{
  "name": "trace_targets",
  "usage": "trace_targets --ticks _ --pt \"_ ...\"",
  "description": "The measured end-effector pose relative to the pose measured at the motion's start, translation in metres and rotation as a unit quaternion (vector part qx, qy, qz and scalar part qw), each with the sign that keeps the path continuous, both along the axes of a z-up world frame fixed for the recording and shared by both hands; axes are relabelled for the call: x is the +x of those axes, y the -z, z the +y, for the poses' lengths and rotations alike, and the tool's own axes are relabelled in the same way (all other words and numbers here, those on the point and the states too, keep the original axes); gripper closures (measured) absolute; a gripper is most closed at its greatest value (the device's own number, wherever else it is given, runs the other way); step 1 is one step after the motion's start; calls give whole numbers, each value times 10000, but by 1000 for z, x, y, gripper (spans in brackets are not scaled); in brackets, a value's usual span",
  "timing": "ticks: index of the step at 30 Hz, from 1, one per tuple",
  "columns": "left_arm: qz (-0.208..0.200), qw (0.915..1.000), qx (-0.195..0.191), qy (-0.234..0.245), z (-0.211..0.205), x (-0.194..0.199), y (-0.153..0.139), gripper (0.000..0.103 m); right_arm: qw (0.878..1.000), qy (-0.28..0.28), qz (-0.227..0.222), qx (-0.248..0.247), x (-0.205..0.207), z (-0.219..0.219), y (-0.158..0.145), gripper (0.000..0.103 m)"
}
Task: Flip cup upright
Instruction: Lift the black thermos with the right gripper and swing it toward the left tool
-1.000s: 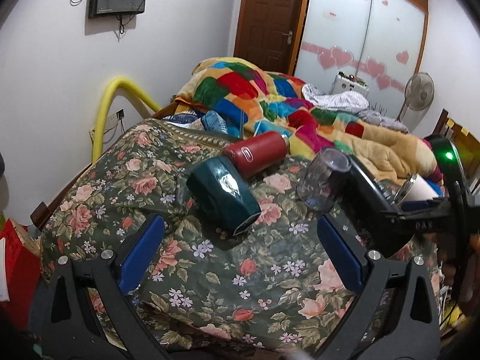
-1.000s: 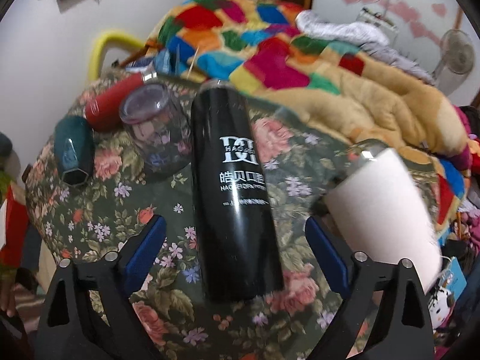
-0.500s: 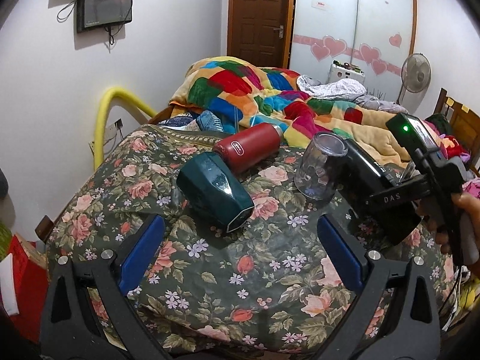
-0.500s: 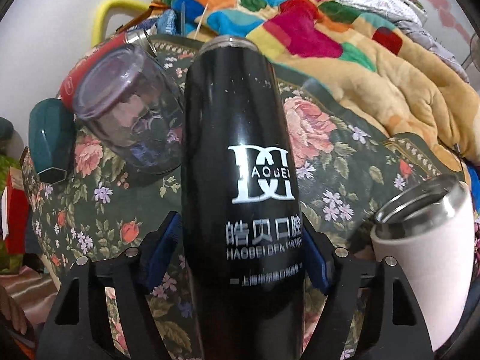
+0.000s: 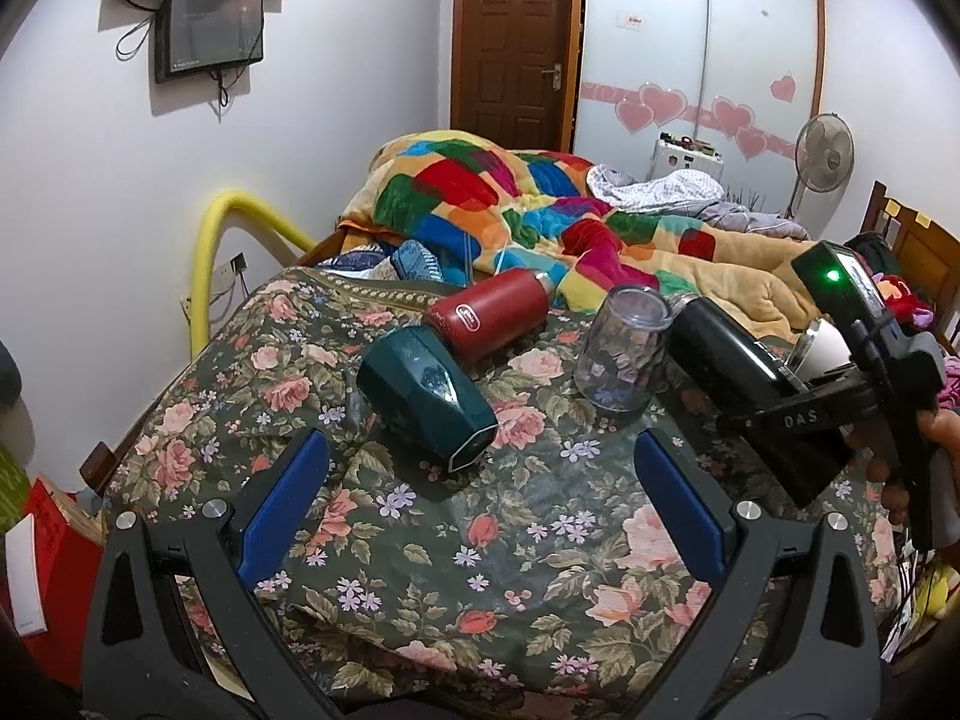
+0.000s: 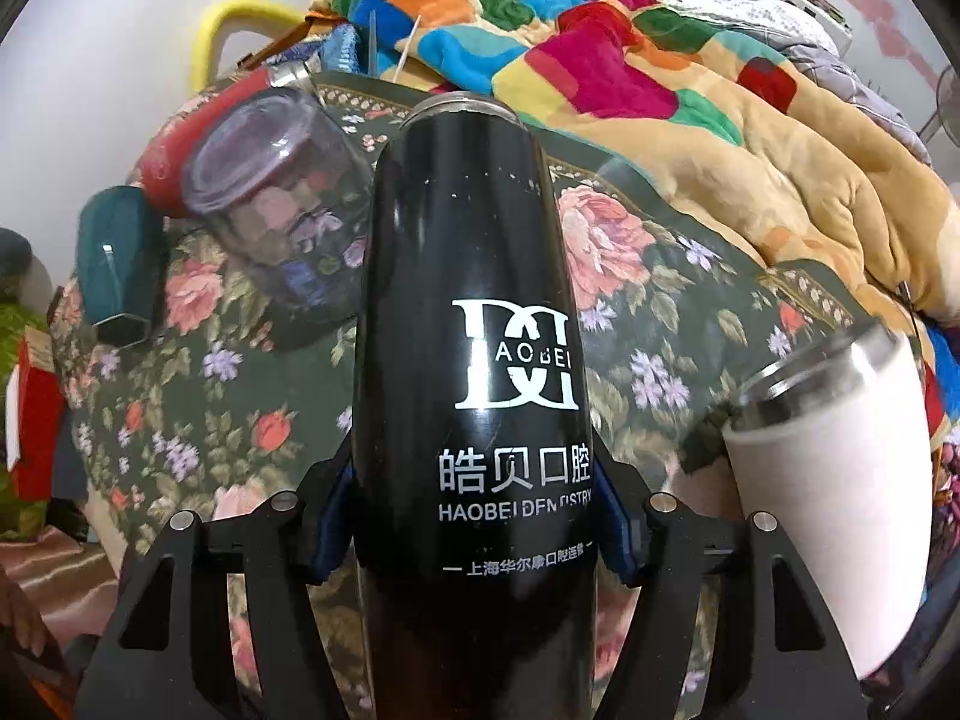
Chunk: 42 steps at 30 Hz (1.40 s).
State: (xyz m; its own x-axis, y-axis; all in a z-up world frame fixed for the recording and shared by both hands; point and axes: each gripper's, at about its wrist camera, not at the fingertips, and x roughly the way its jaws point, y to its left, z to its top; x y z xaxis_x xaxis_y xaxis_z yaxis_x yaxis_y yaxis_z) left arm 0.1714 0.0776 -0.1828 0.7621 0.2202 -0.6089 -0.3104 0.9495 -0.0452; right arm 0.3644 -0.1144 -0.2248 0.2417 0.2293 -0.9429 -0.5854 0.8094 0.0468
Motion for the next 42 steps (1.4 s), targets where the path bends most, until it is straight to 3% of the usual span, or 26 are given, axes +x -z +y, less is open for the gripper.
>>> trace_targets --ticks 14,19,28,42 --pt "-330 9993 187 60 -19 -33 -34 0 9946 -421 -922 201 -68 -14 -75 41" --pt "-366 9991 189 27 -22 -43 -40 0 9911 -756 -1022 385 -96 -8 -82 41" --pt "-256 9995 186 -1 -20 -50 -36 0 9901 -1170 -640 447 -116 16 -43 41" --pt "161 9998 -106 82 -14 -31 -8 0 9937 -1113 -61 106 -100 33 26 41"
